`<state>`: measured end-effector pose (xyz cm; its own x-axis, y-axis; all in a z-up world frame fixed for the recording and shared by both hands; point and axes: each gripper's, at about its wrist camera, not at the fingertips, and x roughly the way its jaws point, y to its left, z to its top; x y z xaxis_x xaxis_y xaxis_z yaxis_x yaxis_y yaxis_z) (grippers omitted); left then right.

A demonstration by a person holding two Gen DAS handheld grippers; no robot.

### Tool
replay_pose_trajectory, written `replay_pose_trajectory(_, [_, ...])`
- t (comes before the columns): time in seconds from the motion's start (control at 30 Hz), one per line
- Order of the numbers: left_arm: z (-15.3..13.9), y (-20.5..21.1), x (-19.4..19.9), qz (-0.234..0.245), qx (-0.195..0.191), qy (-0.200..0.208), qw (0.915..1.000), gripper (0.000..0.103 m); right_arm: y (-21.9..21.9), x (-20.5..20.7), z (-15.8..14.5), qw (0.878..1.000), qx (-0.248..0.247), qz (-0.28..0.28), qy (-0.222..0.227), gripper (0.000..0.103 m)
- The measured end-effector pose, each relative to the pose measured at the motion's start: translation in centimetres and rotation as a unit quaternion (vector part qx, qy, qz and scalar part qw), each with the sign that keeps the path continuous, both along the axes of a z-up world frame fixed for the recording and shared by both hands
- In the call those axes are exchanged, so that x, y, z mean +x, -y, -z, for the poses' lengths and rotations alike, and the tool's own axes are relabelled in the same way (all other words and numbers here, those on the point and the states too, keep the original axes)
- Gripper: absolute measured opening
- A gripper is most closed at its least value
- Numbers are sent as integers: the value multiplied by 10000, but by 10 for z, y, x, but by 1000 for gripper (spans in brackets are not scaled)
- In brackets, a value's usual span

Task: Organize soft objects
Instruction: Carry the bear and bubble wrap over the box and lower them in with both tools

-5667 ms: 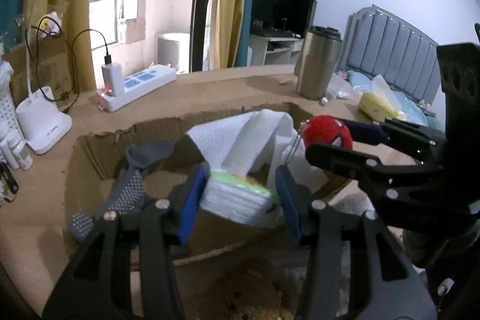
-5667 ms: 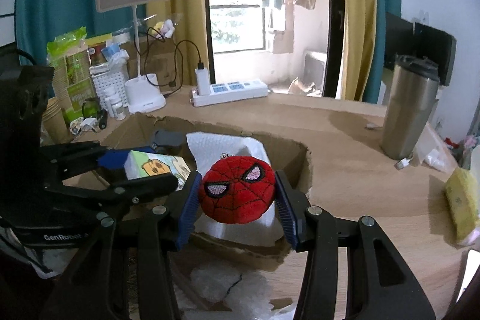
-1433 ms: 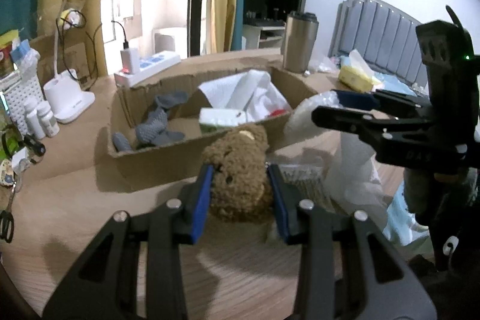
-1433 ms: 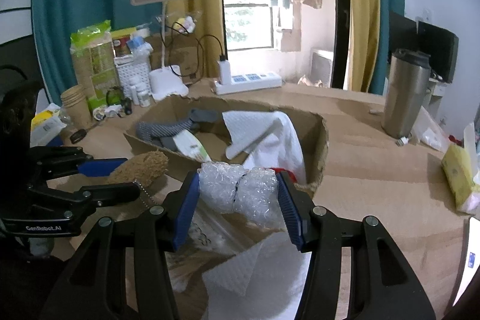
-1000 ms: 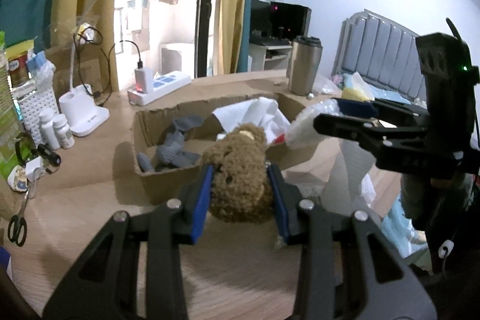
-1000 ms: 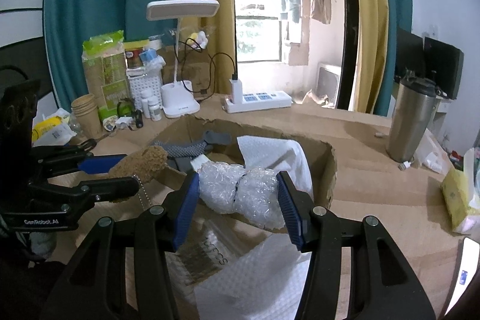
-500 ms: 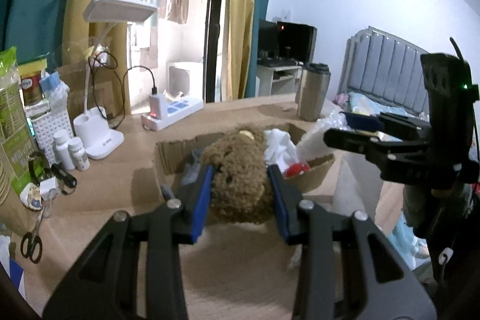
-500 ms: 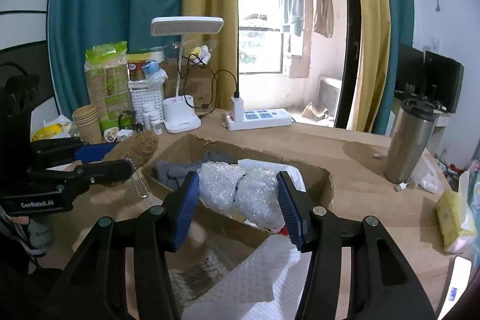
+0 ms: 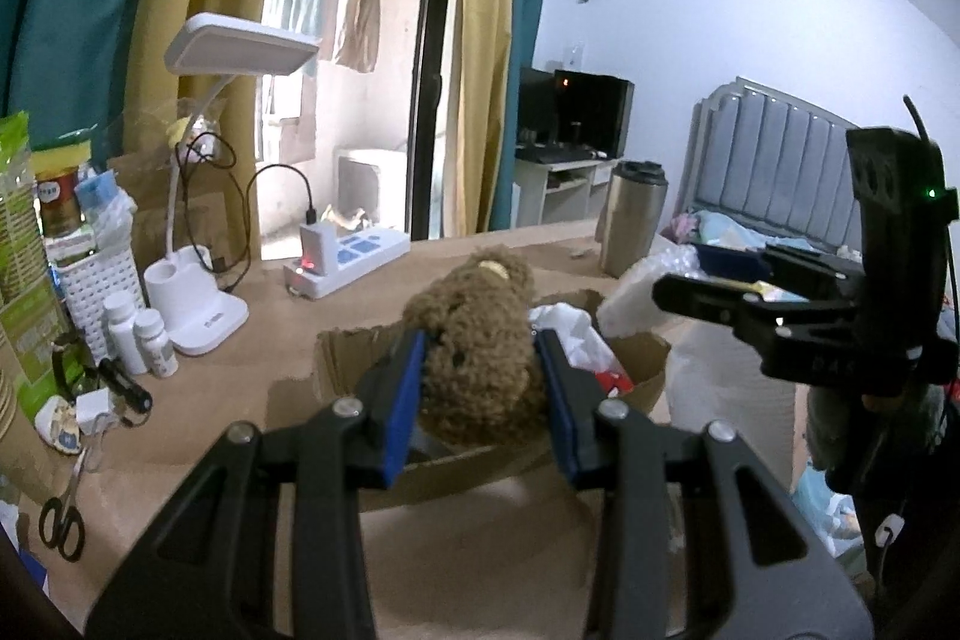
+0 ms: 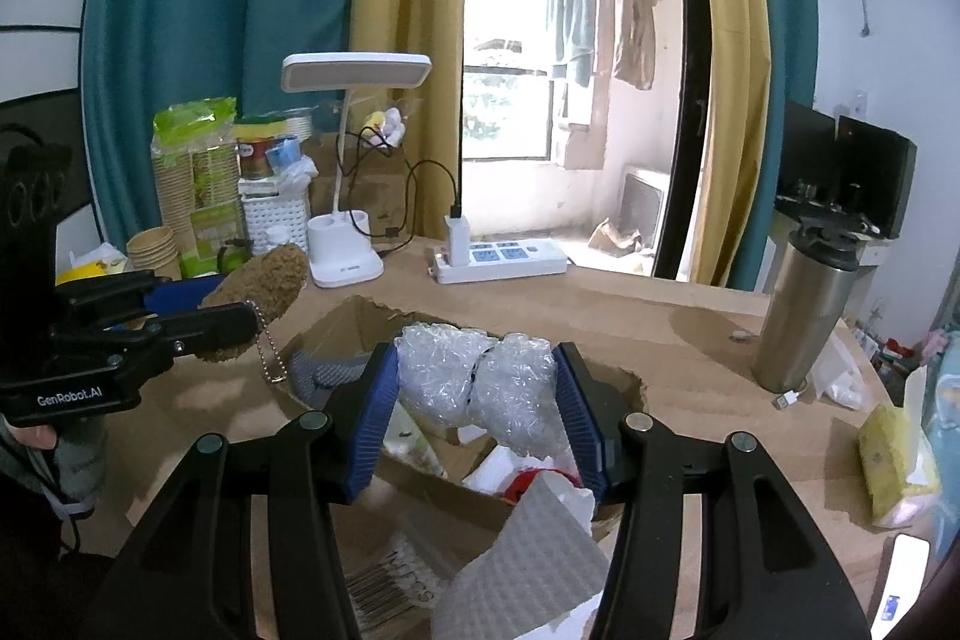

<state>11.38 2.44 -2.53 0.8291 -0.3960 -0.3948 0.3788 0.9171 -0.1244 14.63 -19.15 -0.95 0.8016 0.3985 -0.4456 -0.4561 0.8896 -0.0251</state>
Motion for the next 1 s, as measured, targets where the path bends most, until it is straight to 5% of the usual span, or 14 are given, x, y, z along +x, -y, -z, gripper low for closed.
replay_pose_trajectory(1.0, [37, 34, 72, 77, 74, -599, 9981, 39, 18, 60, 30, 9991, 110, 220, -351, 55])
